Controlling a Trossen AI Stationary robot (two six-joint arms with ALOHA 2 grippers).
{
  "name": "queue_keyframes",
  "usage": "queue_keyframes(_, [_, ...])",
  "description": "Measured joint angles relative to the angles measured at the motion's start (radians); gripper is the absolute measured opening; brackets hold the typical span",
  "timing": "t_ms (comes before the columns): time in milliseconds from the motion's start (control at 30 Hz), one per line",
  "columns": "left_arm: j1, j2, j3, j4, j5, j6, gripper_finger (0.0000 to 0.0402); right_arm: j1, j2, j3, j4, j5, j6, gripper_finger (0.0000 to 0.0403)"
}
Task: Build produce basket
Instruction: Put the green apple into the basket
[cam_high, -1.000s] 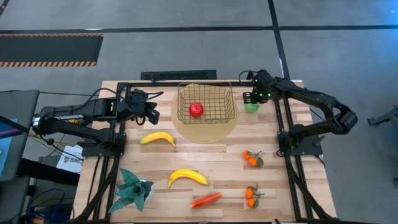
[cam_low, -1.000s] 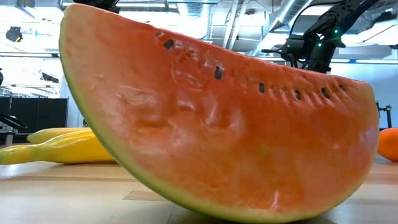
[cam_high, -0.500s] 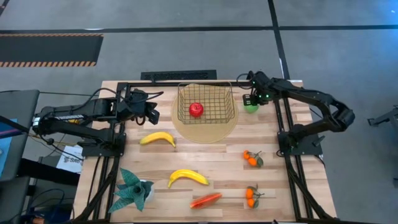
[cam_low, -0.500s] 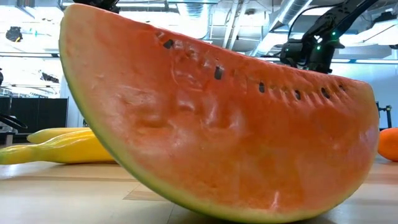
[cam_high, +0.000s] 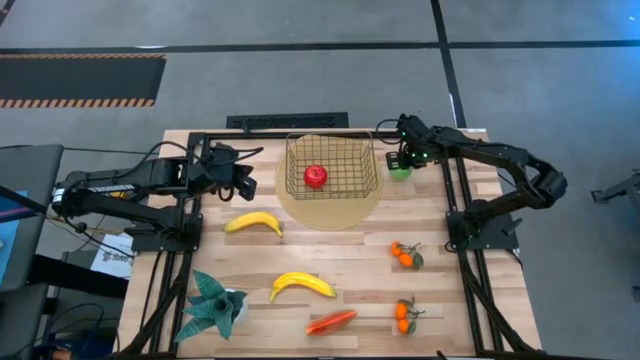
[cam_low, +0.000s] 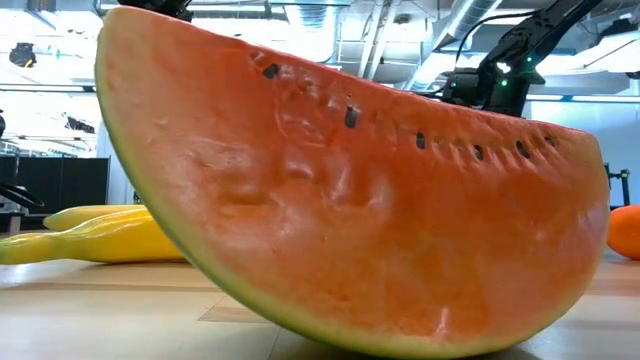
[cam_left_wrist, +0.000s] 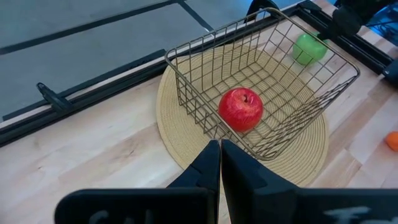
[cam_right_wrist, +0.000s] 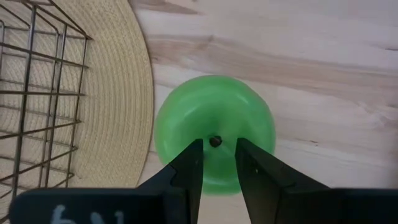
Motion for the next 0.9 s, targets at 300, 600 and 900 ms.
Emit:
queue_keyframes(300, [0.000,0.000,0.000,0.000,0.005,0.000,0.0000,-0.011,-0.039,-0.004,-0.005,0.002,0.000,0.0120])
queue_keyframes(600, [0.000,0.000,0.000,0.000,0.005,0.000,0.0000,0.005,-0.040,-0.004,0.036,-0.001,0.000,0.0120])
queue_keyframes(900, [0.000,0.000,0.000,0.000,0.005,-0.008,0.0000,0.003,-0.041,-0.003,0.041,0.000,0.000,0.0120])
